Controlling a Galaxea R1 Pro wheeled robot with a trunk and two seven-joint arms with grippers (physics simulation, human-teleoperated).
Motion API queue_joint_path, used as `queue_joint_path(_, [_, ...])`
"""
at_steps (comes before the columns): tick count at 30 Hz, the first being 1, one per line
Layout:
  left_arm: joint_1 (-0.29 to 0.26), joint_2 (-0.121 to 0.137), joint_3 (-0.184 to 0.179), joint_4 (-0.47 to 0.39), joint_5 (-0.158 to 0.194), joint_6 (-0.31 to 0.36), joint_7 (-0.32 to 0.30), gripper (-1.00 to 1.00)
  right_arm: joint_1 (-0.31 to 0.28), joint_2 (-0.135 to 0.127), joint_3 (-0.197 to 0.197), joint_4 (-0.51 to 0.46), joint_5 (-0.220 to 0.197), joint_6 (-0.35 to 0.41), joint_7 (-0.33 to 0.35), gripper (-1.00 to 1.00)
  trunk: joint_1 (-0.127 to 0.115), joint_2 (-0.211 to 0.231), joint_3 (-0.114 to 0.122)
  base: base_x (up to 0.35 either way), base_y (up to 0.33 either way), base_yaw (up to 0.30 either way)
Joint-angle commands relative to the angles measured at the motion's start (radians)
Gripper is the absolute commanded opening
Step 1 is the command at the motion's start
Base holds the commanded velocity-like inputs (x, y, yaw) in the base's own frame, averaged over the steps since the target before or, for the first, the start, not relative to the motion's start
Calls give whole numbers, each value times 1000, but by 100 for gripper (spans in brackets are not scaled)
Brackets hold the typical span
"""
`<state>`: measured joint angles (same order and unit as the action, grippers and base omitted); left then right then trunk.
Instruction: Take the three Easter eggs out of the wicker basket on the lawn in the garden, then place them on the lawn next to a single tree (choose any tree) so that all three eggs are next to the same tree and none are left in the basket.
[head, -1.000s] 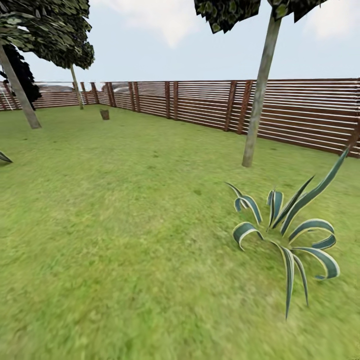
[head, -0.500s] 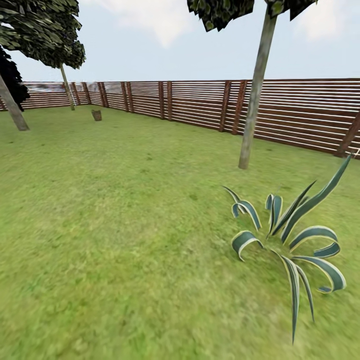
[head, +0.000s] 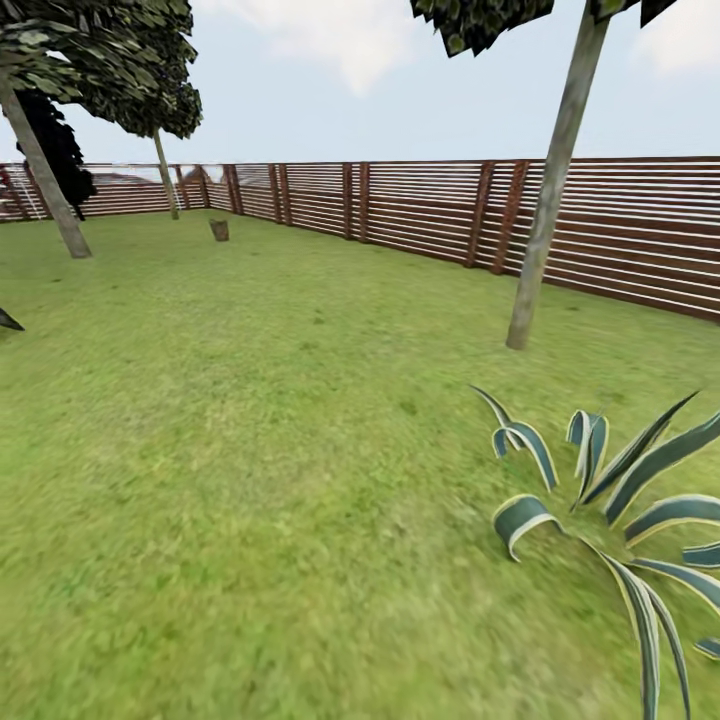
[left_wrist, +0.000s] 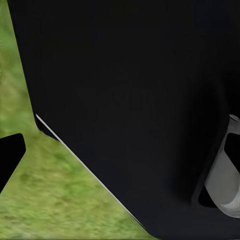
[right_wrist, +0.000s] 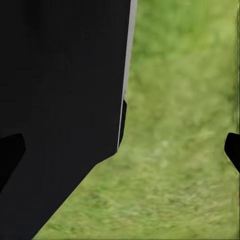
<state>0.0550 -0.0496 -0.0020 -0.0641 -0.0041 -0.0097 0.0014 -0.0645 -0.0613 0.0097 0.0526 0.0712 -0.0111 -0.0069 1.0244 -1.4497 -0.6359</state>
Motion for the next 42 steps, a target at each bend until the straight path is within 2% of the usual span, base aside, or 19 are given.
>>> queue_joint_path(1, [1, 0, -1, -2, 0, -1, 0, 100, -1, 0, 1, 3, 7, -1, -1, 100, 1, 0, -1, 336, 0, 260])
queue_joint_path(29, [1, 0, 1, -2, 0, -1, 0, 100, -1, 0, 0, 3, 7, -1, -1, 100, 1, 0, -1, 336, 0, 280])
queue_joint_path(42, [2, 0, 0, -2, 0, -1, 0, 100, -1, 0, 0, 3, 7, -1, -1, 100, 1, 0, -1, 336, 0, 19])
